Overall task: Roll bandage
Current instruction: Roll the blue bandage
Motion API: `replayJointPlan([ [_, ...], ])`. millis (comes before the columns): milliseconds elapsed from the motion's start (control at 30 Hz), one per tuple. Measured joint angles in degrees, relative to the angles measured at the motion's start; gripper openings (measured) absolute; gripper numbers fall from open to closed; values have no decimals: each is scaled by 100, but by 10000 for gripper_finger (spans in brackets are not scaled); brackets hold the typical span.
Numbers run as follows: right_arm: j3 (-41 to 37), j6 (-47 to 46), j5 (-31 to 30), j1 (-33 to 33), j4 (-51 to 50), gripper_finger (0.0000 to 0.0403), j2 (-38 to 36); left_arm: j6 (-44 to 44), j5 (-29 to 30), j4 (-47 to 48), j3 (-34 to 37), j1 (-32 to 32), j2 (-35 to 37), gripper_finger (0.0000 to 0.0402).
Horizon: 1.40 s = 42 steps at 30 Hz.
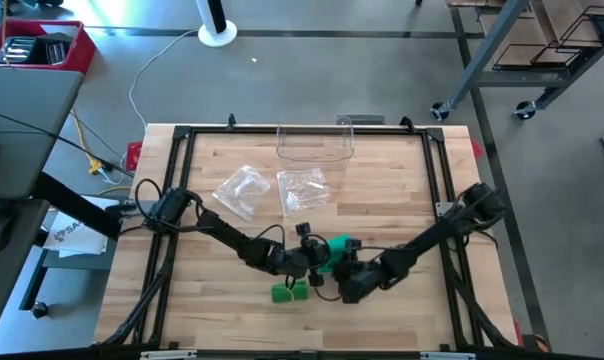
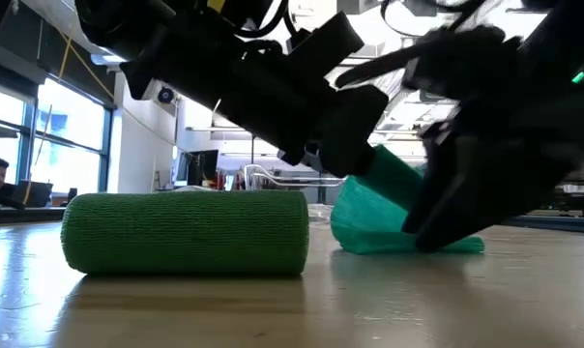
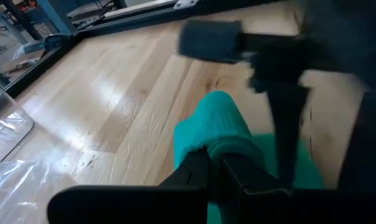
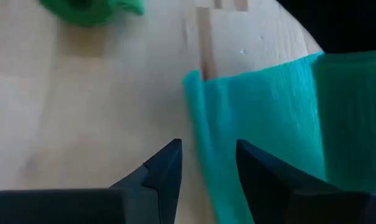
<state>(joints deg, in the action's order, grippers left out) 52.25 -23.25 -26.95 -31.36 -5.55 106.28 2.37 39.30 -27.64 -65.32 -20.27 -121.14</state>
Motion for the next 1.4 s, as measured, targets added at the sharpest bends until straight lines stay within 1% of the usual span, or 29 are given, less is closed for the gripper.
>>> replayJointPlan([
  [100, -186, 19, 75, 219, 314, 138, -8, 16, -2, 22, 0, 0, 0, 1],
  [167, -262, -62, 273, 324, 358, 122, -23, 61, 1, 39, 0, 0, 0, 1],
  [267, -320, -250, 481, 312, 403, 75, -31, 59, 164, 72, 0, -34, 0, 1],
  [333, -326, -365, 495, 134, 441, 30, -28, 53, 423, 74, 0, -85, 0, 1],
  [400, -266, -491, 437, -152, 389, 9, -20, -9, 662, 104, 0, -151, 0, 1],
  [533, -49, -1019, 472, -827, 269, 7, -35, -98, 972, 107, 0, -301, 0, 1],
  [667, 394, -1421, 47, -1457, 120, 3, -83, -223, 1057, 70, 0, -424, 6, 1],
  [767, 897, -1597, -278, -1824, -394, 1, -83, -243, 1062, 63, 0, -477, 13, 1],
  [867, 1533, -1804, -499, -2109, -1228, 1, -83, -245, 1144, 25, -2, -543, 13, 1],
  [967, 2082, -1973, -518, -2321, -1880, 1, -85, -247, 1194, 13, -4, -621, 80, 1],
  [1033, 2381, -1955, -531, -2437, -2115, 1, -85, -277, 1205, -111, -4, -680, 168, 1],
  [1200, 2732, -1502, -941, -2547, -2212, 0, -87, -864, 1224, -698, -7, -880, 377, 1],
  [1333, 2877, -1244, -1059, -2543, -2222, 0, -87, -1088, 1279, -605, -7, -962, 513, 1],
  [1400, 3096, -1211, -1065, -2566, -2400, 0, -87, -1063, 1289, -504, -4, -962, 503, 1],
])
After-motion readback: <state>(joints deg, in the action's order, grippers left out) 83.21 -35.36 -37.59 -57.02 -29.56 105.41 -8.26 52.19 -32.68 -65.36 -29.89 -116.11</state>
